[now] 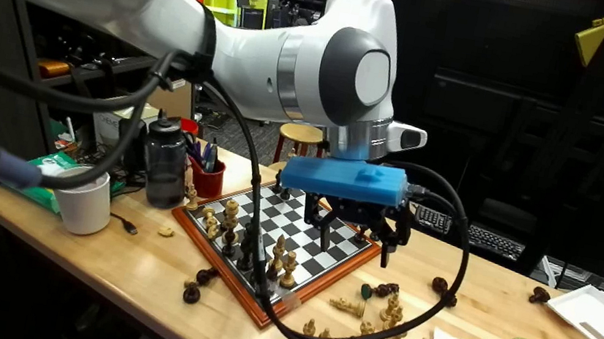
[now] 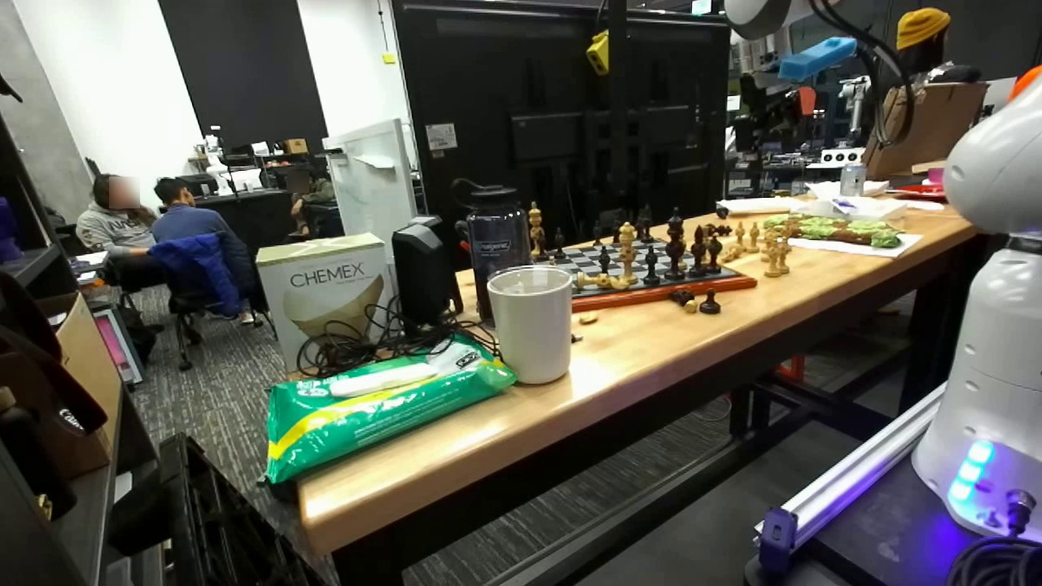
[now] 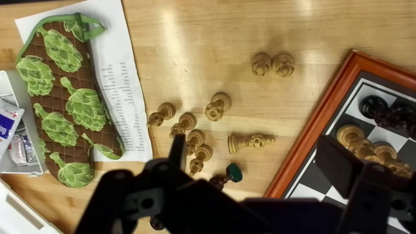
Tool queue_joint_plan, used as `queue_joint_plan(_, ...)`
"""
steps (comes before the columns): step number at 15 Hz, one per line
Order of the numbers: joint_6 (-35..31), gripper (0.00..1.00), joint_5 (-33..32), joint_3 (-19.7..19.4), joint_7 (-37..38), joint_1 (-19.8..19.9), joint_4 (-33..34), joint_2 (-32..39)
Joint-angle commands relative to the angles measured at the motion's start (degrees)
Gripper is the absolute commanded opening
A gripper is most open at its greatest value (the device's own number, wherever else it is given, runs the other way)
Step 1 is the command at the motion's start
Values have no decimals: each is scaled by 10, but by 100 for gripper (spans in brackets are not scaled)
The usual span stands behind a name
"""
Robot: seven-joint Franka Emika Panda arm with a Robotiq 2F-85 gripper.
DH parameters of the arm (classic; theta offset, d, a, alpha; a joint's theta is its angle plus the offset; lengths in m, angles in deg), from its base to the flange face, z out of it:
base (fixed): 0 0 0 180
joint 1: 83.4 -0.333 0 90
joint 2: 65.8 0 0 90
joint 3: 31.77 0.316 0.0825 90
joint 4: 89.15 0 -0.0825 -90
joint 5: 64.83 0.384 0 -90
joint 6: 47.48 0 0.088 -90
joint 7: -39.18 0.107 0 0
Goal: Shift a chess piece from the table to the chess board
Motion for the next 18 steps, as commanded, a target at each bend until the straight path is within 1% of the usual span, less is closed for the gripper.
queue_joint_plan(1, -14, 100, 20, -3, 0, -21, 5, 24)
queue_joint_plan(6, -52, 100, 107, 0, -29, -71, 26, 84)
queue_joint_plan(9, -73, 100, 171, 1, -65, -97, 55, 130)
queue_joint_plan(11, -77, 100, 199, 4, -95, -106, 81, 160)
queue_joint_plan(13, -72, 100, 213, 10, -119, -110, 110, 186)
queue_joint_plan(15, -60, 100, 213, 18, -135, -111, 140, 210)
queue_joint_plan(18, -41, 100, 197, 29, -142, -108, 182, 238)
